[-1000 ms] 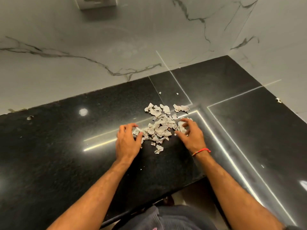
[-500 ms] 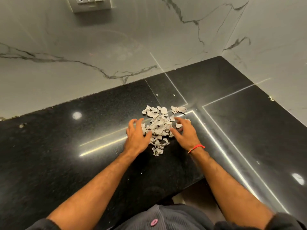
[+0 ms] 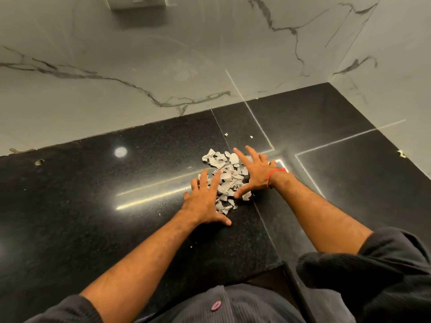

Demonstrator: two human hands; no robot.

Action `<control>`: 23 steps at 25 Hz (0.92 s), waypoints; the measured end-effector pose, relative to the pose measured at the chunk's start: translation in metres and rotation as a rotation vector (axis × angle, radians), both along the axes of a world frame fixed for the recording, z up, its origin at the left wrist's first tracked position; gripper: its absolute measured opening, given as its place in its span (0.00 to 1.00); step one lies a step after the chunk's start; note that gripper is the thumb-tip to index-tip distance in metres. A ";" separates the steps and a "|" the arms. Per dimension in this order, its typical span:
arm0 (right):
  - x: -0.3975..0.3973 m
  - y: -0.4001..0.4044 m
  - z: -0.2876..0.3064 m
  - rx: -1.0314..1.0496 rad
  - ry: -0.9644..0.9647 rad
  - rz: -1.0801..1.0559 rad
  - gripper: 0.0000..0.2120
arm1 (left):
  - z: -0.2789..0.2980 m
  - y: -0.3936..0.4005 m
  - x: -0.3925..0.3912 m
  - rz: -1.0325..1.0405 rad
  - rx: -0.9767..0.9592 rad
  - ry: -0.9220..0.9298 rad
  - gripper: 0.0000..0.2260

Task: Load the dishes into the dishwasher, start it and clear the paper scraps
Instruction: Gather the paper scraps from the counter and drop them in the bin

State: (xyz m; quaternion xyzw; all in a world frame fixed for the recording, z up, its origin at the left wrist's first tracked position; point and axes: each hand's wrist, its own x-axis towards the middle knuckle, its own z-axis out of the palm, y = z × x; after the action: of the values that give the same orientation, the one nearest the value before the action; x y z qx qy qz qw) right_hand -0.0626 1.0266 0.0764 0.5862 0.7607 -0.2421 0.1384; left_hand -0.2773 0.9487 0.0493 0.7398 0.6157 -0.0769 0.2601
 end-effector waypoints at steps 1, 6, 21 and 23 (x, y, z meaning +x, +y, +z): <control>-0.009 0.001 -0.003 -0.010 -0.020 0.071 0.68 | -0.003 -0.002 -0.002 0.022 0.010 -0.019 0.67; -0.039 -0.011 -0.021 0.064 -0.001 0.403 0.58 | -0.014 -0.011 -0.016 0.151 0.201 -0.174 0.45; -0.069 -0.029 0.015 0.133 0.565 0.345 0.15 | 0.033 -0.027 -0.016 0.255 0.265 -0.496 0.04; -0.079 -0.033 0.024 0.147 0.616 0.355 0.14 | 0.042 -0.034 -0.023 0.288 0.300 -0.543 0.05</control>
State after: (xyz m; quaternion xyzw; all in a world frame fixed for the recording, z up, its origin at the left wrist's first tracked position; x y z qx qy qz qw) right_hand -0.1415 0.9937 0.0999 0.3530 0.8719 -0.3243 -0.1001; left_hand -0.3006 0.9150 0.0915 0.6688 0.6265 0.2517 0.3112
